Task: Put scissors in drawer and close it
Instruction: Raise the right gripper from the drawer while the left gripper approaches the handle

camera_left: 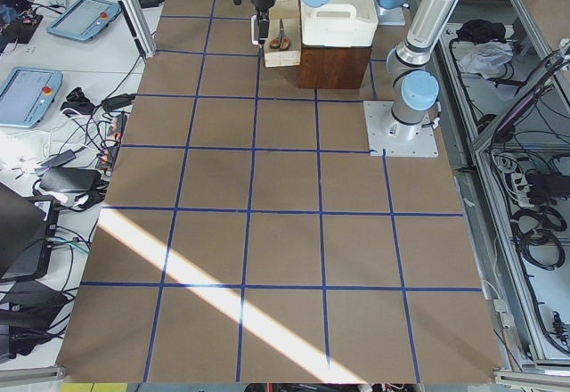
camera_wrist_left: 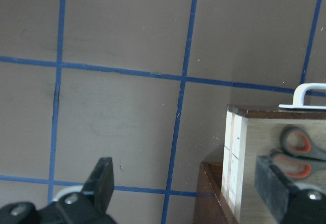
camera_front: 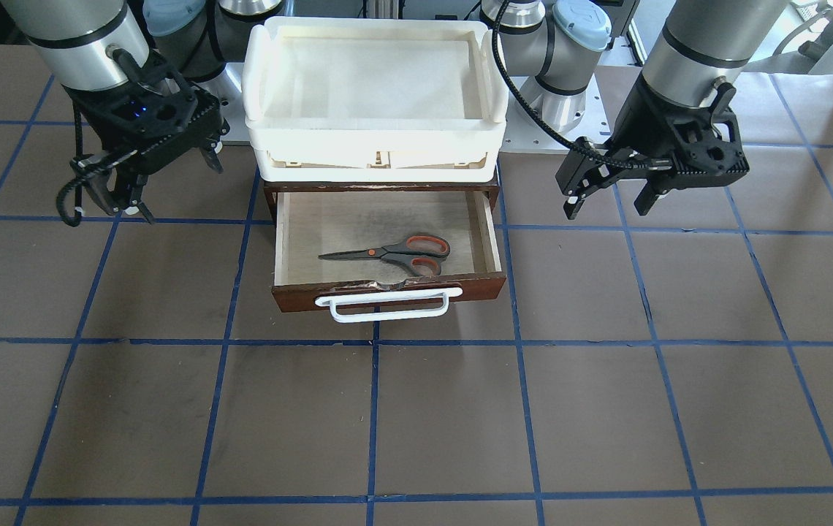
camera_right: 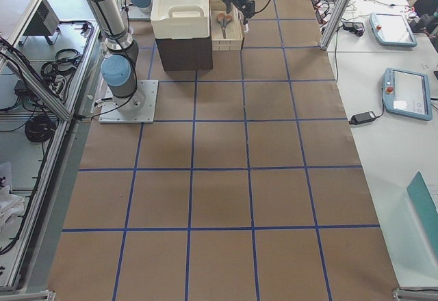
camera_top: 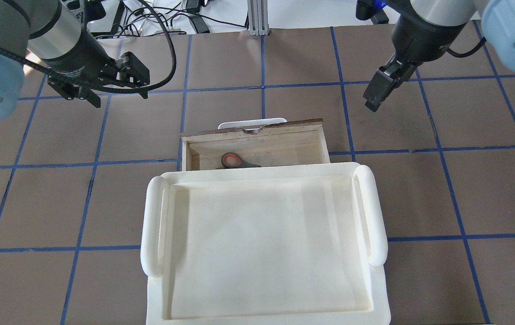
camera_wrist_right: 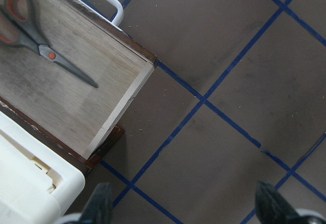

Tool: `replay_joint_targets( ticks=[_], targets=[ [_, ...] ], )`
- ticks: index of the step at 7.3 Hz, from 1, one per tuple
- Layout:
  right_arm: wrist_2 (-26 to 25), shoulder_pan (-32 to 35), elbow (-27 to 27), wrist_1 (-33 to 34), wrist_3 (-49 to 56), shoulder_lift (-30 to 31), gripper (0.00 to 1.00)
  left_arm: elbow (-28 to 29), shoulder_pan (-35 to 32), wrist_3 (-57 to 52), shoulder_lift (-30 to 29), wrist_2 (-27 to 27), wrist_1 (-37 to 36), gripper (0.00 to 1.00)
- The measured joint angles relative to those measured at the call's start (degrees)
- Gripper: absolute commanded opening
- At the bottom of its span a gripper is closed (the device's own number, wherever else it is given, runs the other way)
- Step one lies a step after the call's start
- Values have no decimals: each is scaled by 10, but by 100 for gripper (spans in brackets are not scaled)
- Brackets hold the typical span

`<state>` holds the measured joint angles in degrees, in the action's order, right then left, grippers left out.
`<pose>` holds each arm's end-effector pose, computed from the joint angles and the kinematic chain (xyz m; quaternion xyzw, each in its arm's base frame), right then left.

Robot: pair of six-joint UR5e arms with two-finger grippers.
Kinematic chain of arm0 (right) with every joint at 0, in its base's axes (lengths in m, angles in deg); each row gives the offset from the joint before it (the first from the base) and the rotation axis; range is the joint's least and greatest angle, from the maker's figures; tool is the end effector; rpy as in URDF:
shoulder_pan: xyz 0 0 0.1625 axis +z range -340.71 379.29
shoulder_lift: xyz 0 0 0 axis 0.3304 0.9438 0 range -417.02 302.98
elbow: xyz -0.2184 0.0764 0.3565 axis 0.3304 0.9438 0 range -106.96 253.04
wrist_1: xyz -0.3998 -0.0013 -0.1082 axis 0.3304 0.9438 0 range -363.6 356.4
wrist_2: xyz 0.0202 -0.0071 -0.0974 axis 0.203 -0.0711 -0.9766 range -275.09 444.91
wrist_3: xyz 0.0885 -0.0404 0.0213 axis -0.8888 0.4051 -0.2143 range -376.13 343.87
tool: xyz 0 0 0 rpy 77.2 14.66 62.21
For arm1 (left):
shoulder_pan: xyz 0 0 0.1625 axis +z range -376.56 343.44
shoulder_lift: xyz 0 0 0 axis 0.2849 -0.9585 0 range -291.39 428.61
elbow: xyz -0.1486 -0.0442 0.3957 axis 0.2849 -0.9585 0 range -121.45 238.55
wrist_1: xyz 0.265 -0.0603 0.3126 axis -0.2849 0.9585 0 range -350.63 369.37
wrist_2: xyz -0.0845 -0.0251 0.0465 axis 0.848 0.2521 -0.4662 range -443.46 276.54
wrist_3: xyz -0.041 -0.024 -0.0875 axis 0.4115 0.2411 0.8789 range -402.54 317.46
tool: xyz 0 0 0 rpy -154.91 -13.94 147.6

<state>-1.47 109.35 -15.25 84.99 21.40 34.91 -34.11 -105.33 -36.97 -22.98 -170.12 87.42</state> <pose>0.1402 -0.4805 0.5168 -0.3226 0.9458 -0.0285 0.0236 -0.1281 -0.5178 0.4732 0.0571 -0.9957 0.0660 0.0316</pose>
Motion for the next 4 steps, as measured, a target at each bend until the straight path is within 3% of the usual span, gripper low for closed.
replay_joint_targets(
  ticks=[4],
  targets=[
    [2, -7, -16, 5, -235, 39, 100, 53, -74, 96, -111, -3, -66, 100]
  ],
)
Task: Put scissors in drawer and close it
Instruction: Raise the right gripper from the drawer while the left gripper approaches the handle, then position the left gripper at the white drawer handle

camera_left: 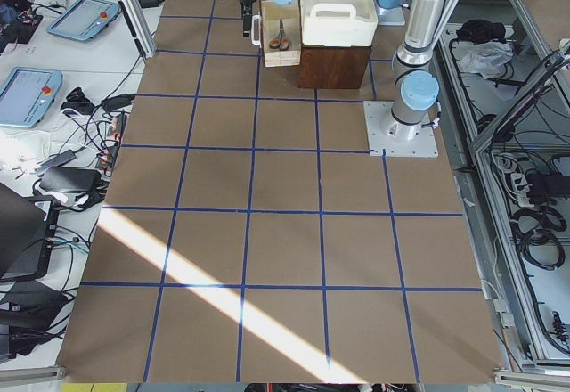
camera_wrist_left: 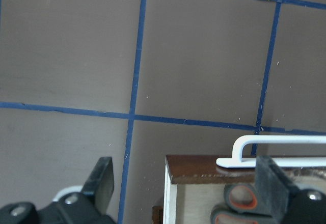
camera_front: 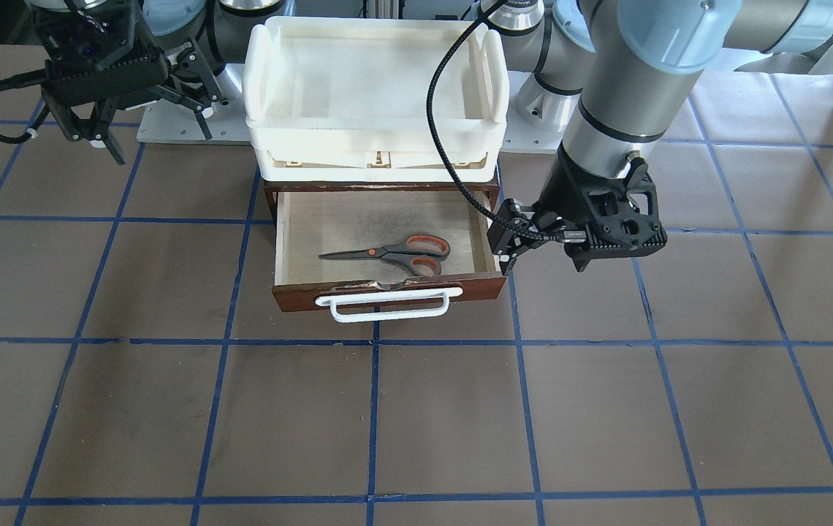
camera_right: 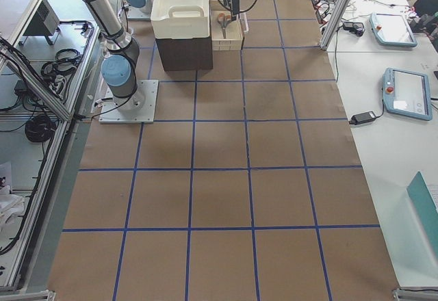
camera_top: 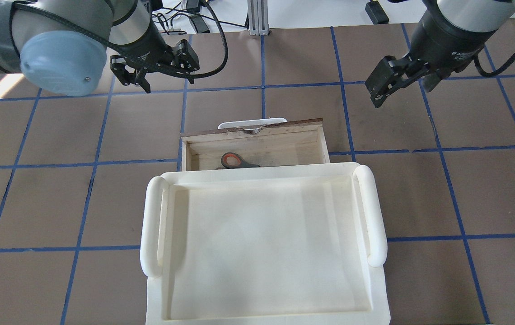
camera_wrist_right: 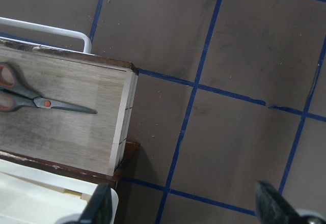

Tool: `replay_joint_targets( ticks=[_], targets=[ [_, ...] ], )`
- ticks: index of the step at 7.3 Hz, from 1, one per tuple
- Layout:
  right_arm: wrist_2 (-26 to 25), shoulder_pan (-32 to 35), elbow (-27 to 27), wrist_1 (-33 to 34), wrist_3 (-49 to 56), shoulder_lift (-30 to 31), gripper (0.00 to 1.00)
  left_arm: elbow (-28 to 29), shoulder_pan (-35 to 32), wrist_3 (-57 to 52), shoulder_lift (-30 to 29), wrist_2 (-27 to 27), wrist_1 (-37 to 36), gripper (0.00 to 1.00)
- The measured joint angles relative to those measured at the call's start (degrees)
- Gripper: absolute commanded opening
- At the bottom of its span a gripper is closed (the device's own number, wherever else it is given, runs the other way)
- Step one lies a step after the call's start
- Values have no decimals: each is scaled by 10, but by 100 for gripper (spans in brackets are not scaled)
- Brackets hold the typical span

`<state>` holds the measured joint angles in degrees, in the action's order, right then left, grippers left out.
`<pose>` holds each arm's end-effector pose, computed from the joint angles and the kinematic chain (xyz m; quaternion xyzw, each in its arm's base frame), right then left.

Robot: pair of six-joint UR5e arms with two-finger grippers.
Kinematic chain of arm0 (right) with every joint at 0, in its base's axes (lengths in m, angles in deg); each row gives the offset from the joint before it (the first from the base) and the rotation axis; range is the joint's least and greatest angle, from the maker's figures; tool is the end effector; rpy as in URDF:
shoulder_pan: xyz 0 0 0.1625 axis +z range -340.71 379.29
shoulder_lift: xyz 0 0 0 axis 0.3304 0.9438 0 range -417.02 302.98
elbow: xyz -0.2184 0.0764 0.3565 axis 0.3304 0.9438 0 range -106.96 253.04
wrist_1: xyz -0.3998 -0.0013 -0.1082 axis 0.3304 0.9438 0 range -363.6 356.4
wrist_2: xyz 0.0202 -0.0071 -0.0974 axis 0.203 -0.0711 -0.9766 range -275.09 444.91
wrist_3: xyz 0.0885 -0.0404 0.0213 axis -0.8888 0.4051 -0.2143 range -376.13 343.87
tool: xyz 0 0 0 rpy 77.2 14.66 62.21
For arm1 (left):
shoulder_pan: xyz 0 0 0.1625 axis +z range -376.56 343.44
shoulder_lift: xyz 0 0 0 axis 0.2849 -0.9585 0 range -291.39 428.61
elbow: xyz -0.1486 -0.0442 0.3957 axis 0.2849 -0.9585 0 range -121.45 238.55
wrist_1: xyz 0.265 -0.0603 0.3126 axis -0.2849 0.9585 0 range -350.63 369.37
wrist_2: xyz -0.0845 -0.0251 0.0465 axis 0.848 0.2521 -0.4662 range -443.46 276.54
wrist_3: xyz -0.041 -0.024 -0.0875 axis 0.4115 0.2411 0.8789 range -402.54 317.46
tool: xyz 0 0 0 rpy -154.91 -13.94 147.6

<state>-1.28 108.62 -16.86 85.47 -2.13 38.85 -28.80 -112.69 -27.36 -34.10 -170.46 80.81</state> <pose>0.1347 -0.4563 0.5359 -0.1173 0.9916 -0.0478 0.0273 -0.2011 -0.5747 0.4250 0.0766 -0.9940 0.0680 0.0393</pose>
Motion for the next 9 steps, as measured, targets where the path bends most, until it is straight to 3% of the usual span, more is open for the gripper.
replay_joint_targets(
  ticks=[5, 9],
  targets=[
    [-30, 0, 5, -2, -121, 1, 100, 8, -64, 125, -119, -10, -72, 100],
    [-35, 0, 0, -5, -123, 3, 100, 14, -87, 145, -150, -26, -55, 100]
  ],
)
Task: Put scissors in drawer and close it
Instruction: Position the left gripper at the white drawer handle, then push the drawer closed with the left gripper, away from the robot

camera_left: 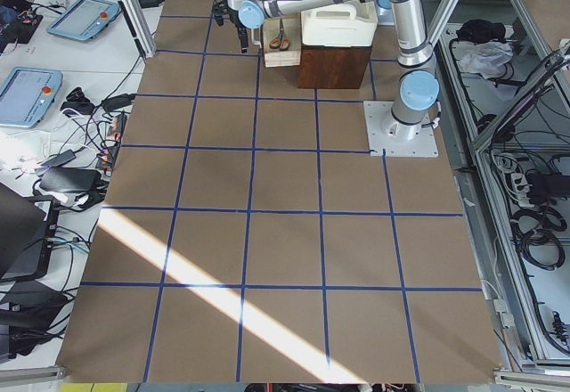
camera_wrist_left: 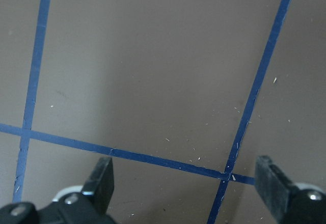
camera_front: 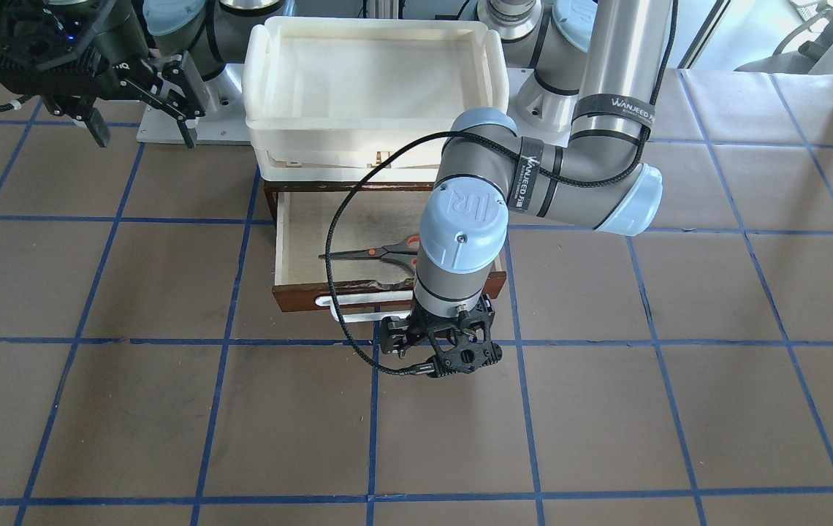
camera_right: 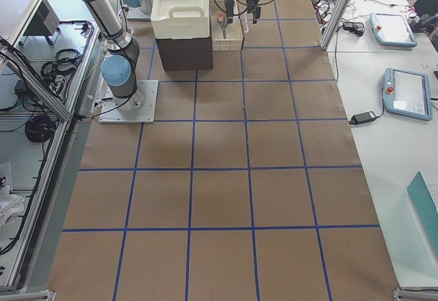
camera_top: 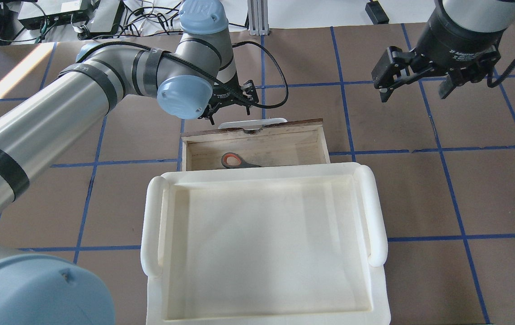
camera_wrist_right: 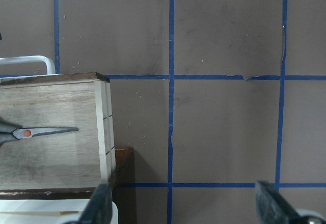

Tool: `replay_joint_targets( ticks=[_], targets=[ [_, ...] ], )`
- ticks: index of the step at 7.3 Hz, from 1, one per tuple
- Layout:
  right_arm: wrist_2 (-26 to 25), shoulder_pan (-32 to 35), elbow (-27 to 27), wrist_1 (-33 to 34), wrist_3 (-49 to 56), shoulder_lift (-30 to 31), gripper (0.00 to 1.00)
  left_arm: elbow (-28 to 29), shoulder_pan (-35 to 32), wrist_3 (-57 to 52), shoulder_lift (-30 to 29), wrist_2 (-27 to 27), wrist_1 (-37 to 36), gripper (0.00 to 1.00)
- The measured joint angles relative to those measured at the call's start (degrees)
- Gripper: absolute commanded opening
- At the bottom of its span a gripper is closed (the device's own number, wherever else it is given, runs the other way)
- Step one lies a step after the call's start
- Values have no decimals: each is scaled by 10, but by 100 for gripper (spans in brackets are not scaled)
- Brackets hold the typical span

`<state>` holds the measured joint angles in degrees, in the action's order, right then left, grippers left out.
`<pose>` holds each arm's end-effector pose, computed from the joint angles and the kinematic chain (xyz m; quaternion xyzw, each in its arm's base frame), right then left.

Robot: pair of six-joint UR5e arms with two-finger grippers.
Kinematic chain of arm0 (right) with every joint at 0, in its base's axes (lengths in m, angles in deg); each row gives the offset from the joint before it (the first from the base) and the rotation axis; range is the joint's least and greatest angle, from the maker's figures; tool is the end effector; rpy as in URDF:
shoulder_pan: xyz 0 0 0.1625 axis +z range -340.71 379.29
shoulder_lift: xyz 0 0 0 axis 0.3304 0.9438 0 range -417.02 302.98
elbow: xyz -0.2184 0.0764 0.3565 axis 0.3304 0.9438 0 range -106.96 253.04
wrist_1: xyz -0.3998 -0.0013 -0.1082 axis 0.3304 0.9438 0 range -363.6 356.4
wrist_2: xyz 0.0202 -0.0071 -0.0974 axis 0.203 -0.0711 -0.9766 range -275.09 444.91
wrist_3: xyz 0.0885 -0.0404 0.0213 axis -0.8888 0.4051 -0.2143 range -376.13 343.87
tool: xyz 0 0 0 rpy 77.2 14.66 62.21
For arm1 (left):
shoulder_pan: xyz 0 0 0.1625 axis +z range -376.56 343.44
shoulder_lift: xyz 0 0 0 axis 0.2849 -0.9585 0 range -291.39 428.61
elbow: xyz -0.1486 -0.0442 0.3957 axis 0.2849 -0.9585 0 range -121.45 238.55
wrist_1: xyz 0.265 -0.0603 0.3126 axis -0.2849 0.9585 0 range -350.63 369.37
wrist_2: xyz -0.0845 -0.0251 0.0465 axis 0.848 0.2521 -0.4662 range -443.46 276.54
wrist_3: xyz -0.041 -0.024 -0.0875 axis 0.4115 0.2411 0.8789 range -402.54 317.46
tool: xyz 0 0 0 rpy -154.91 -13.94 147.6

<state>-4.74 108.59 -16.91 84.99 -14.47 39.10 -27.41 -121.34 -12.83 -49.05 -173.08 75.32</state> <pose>0.1285 -0.4539 0.5363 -0.0085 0.9991 -0.0415 0.0021 -0.2972 -0.6011 0.2830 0.1298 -0.9915 0.0022 0.0045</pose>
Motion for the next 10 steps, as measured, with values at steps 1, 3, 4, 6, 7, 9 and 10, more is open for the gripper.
replay_joint_targets(
  ticks=[1, 3, 4, 6, 7, 9, 10],
  targets=[
    [0, 0, 0, 0, 1, 1, 100, 1, -4, 6, -1, 0, 11, 100],
    [-2, 0, -1, 4, 13, 1, 100, 7, -9, 16, -1, 1, 42, 100],
    [-3, 0, -1, 4, 15, 1, 100, 11, -9, 19, 0, 2, 58, 100],
    [-3, 0, -1, 3, 15, 1, 100, 14, -12, 20, 2, 4, 81, 100],
    [-1, 0, -1, 4, 16, 1, 100, 15, -13, 21, 4, 8, 92, 100],
    [4, 0, -1, 5, 13, 1, 100, 16, -18, 23, 11, 18, 109, 100],
    [4, 0, -1, 5, 13, 1, 100, 16, -20, 24, 12, 20, 117, 100]
  ],
)
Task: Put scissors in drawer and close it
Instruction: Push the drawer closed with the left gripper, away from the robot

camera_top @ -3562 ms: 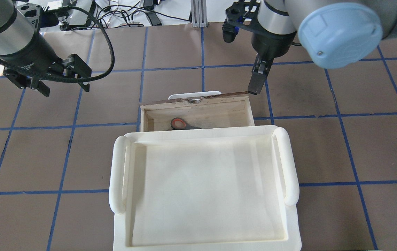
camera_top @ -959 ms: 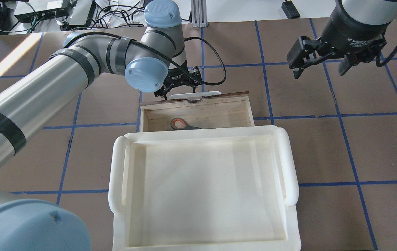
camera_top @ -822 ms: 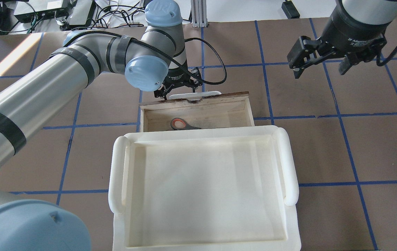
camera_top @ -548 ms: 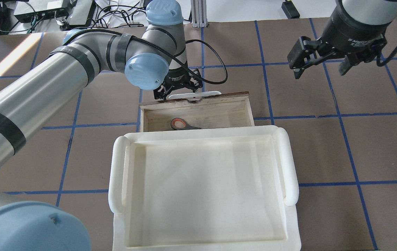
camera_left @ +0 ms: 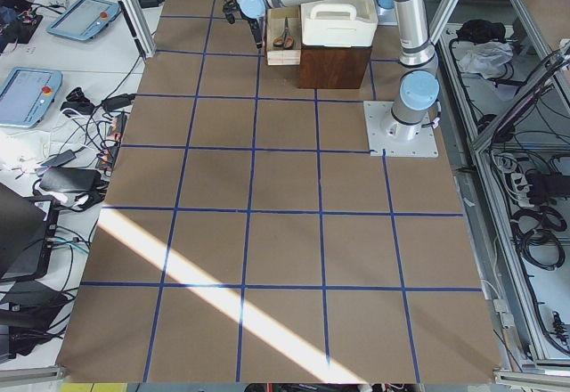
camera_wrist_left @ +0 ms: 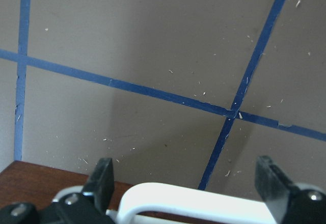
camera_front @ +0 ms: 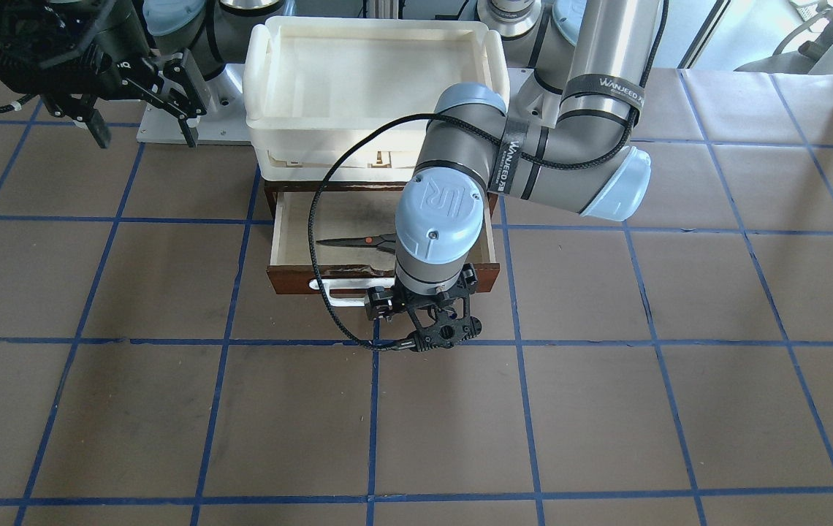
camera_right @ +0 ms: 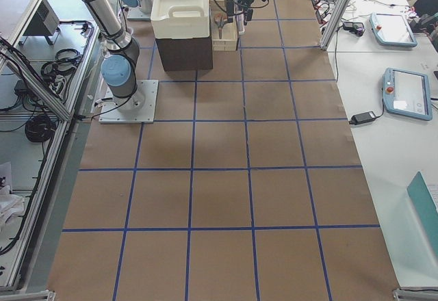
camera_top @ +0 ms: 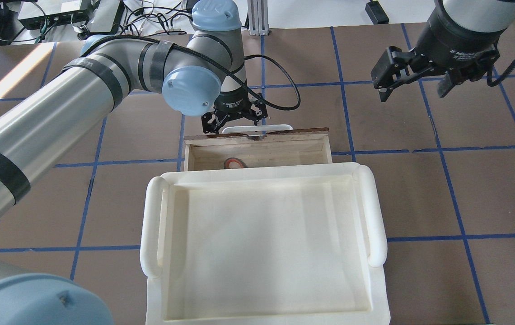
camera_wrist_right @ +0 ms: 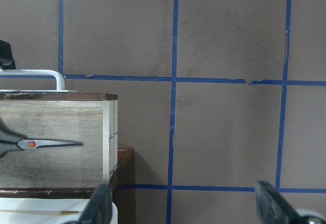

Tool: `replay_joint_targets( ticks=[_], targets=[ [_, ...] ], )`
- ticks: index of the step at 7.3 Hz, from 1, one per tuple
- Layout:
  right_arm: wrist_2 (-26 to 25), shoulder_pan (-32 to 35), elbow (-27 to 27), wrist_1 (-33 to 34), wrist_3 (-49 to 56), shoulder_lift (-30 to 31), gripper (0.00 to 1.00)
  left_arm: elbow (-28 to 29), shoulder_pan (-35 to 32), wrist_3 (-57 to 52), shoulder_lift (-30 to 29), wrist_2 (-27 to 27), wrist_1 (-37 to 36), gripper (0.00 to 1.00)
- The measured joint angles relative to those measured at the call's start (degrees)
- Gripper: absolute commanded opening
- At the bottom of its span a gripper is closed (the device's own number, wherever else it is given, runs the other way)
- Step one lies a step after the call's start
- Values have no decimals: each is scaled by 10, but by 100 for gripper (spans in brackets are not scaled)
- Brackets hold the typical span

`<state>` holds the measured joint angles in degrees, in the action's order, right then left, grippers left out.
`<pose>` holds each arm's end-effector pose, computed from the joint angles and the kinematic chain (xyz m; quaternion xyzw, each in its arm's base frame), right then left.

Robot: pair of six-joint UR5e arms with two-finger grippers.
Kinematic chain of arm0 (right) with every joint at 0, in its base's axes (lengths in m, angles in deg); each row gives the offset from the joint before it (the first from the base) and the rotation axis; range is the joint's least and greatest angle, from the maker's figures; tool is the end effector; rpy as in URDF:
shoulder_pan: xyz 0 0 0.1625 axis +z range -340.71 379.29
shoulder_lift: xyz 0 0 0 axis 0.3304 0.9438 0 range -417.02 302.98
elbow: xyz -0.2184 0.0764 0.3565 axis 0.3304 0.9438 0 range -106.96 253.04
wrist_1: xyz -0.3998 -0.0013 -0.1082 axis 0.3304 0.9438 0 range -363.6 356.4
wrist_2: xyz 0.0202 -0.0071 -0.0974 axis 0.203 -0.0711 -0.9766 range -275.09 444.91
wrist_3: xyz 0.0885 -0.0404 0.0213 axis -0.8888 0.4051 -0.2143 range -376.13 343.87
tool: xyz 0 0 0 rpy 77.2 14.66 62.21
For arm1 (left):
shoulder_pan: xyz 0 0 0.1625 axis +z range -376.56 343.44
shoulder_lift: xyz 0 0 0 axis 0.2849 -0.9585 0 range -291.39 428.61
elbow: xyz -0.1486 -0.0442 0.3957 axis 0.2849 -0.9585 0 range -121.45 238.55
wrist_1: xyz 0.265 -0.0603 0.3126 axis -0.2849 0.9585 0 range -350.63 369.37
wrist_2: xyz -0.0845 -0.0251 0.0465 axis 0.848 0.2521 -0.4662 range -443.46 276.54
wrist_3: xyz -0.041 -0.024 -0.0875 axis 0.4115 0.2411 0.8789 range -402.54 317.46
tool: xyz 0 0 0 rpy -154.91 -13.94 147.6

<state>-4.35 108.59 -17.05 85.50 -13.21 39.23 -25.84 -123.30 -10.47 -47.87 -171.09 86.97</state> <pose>0.1292 -0.4537 0.5371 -0.0197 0.9987 -0.0460 0.0049 -0.3160 -0.5731 0.2902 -0.1344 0.9880 0.0758 0.0118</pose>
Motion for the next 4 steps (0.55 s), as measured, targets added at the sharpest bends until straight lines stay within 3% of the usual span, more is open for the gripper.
replay_joint_targets(
  ticks=[4],
  targets=[
    [2, 0, 0, -1, 0, 0, 100, 0, -5, 0, 1, 3, 40, 100]
  ],
)
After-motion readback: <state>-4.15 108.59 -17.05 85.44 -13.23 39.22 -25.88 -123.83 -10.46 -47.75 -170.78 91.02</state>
